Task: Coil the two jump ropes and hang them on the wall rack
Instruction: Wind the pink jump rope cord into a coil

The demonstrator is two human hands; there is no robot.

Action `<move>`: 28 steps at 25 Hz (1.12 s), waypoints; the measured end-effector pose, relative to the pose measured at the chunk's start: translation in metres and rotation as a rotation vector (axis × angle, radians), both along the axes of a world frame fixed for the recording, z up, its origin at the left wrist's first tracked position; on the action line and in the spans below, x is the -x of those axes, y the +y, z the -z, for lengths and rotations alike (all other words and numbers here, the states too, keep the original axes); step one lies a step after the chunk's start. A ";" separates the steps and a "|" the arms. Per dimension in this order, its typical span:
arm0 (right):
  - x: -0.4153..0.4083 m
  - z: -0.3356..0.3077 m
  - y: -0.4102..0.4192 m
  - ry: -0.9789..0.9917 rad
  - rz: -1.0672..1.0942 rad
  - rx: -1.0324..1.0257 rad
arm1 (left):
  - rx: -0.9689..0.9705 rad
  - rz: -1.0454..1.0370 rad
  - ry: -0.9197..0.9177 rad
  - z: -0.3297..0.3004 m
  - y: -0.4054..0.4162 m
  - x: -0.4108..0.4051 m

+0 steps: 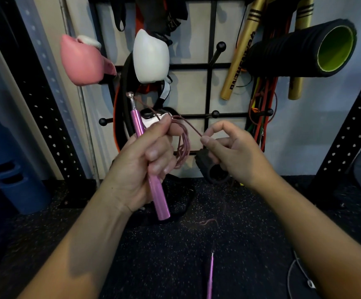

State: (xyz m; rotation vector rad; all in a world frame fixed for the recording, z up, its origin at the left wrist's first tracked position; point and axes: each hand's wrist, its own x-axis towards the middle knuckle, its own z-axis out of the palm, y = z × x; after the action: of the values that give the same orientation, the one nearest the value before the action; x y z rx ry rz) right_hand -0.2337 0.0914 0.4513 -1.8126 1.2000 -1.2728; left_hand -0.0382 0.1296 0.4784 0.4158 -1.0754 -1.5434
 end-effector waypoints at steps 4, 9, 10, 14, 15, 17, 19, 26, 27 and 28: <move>0.001 0.003 0.000 -0.009 0.019 0.028 | 0.007 -0.050 -0.032 -0.005 0.003 0.003; -0.027 0.023 0.018 0.265 -0.260 -0.140 | 0.010 -0.166 0.104 0.010 -0.015 0.007; -0.031 0.022 0.022 0.338 -0.339 -0.210 | 0.077 -0.254 -0.014 0.016 -0.019 0.006; -0.020 -0.006 0.028 0.590 -0.383 -0.262 | 0.366 -0.603 -1.059 0.041 -0.031 -0.013; -0.014 -0.015 0.028 0.665 -0.319 -0.185 | 0.346 -0.510 -1.169 0.045 -0.032 -0.017; -0.004 -0.027 0.026 0.627 -0.143 -0.062 | 0.255 -0.245 -1.143 0.049 -0.029 -0.019; 0.001 -0.028 0.023 0.524 0.057 0.059 | 0.227 -0.148 -1.076 0.047 -0.025 -0.015; 0.008 -0.023 0.016 0.277 -0.093 0.075 | 0.175 -0.135 -0.700 0.027 -0.016 -0.005; 0.010 -0.024 0.014 0.229 -0.090 0.073 | 0.181 -0.140 -0.694 0.029 -0.016 -0.007; 0.011 -0.023 0.013 0.183 -0.048 0.082 | 0.183 -0.143 -0.683 0.029 -0.015 -0.008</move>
State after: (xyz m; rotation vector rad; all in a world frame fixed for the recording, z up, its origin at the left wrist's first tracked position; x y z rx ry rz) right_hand -0.2442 0.1048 0.4746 -2.0418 1.2085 -1.1648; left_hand -0.0305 0.1143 0.4497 0.9099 -1.6523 -1.1791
